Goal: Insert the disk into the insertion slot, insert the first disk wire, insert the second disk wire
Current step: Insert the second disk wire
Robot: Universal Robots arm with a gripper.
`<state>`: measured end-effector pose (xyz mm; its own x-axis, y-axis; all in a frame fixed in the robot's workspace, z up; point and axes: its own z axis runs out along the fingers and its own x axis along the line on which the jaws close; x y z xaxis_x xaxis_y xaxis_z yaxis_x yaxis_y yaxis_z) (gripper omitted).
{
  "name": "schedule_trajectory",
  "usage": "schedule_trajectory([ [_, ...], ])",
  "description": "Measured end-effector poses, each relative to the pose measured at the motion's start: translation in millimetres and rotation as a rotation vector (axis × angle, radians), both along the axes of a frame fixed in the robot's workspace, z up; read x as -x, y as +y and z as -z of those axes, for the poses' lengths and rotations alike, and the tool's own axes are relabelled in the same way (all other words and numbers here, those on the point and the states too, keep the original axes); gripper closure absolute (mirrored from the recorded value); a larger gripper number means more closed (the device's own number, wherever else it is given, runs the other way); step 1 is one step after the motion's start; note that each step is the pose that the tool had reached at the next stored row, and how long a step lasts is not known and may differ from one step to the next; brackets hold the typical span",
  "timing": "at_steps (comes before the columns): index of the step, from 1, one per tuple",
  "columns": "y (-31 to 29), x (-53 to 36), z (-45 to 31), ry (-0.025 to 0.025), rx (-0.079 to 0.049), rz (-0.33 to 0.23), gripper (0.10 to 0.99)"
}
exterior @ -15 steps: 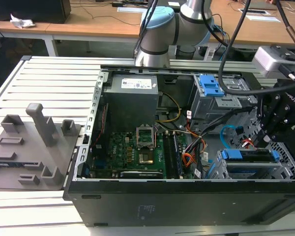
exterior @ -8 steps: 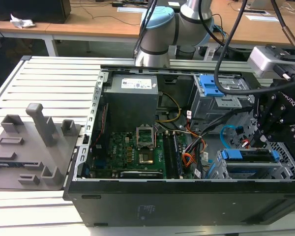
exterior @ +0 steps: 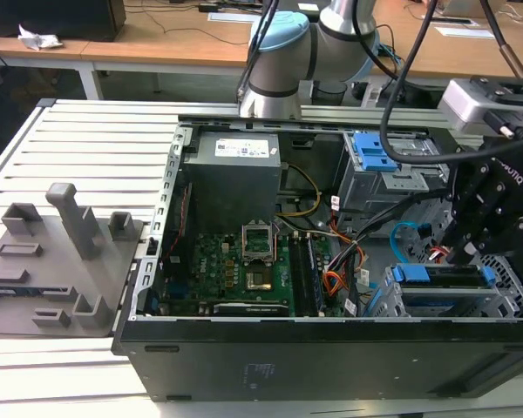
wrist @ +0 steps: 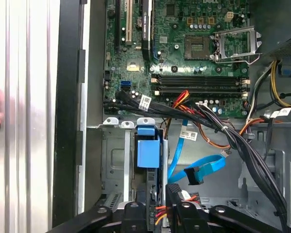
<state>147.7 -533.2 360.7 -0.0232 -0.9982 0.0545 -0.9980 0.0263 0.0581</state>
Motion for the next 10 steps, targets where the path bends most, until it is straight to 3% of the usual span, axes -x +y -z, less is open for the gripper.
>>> schedule_trajectory([
  [3,8.1,-4.4,0.0,0.0003,0.0,-0.001,0.784],
  [5,24.6,-4.5,0.0,0.0003,0.0,-0.001,0.784],
  [6,28.6,-4.5,0.1,0.0003,0.0,-0.001,0.784],
  [7,31.2,-4.2,0.0,0.0003,0.0,-0.001,0.784],
  [10,32.5,10.3,-0.1,-0.0008,0.0,-0.002,0.784],
])
